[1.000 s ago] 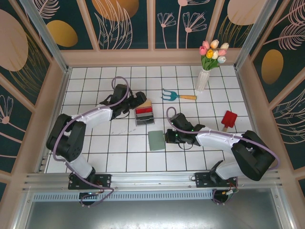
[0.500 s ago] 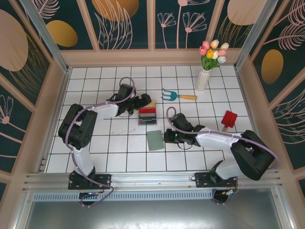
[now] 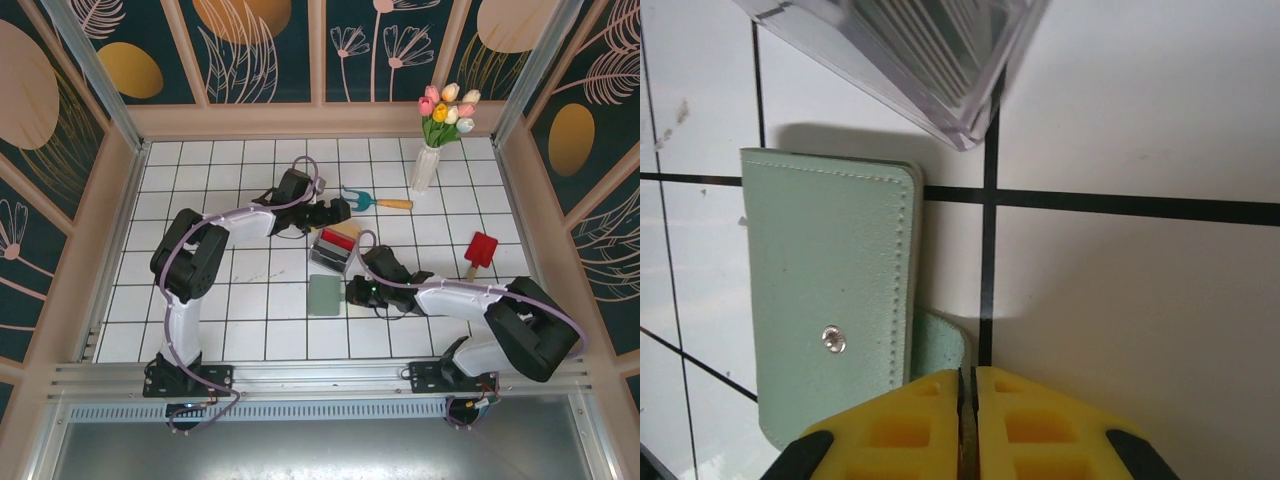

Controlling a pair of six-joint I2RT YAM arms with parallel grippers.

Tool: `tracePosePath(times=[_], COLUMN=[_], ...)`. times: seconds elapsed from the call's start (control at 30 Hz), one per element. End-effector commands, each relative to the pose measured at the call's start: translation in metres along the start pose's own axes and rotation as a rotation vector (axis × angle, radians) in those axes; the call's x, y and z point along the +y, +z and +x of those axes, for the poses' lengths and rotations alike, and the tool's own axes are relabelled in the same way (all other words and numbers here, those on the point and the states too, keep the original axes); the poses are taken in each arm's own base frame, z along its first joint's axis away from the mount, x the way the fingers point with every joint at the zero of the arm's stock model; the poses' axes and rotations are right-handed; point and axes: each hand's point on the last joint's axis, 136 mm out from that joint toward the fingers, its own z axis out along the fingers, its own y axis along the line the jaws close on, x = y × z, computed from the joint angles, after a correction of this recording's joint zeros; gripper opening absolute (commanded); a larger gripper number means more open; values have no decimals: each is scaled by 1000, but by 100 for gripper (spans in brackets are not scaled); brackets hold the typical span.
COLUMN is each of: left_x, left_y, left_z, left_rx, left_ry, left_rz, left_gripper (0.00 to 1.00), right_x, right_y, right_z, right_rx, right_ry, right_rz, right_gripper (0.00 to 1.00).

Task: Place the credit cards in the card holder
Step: Open the card holder at the bottom-center of the table.

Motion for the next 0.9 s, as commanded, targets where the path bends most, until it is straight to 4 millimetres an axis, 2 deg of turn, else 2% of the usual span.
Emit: tracePosePath(times=[0.0, 0.1, 0.2, 0.3, 0.4, 0.5, 0.57, 0.73, 0.87], left_x=[-7, -2, 3, 2, 5, -1, -1, 13, 1], left_y=[-29, -62, -95, -119, -121, -115, -112, -110, -107], left_z=[-16, -20, -9, 16, 59, 97, 114, 134, 140], left_rx=[-78, -153, -210, -231, -161, -76, -38, -3, 26], left_ry=[48, 58, 42, 30, 27, 30, 39, 27, 37], left_rz=[-87, -183, -231, -214, -181, -128, -131, -154, -81], left_gripper=[97, 98, 98, 97, 91, 87, 88, 85, 87], right_x=[4, 7, 22, 40, 58, 67, 73, 86, 94], right_y=[-5, -7, -13, -23, -36, -44, -47, -50, -50], right_z=[-2, -2, -5, -10, -13, -16, -18, -21, -23], right_rx=[-27, -39, -50, -65, -75, -86, -90, -89, -84], right_ry=[20, 30, 18, 1, -24, -34, -34, -44, -55], right_rz=[-39, -75, -146, -210, -281, -314, -342, -384, -414], right_gripper=[11, 8, 5, 4, 4, 5, 5, 5, 5])
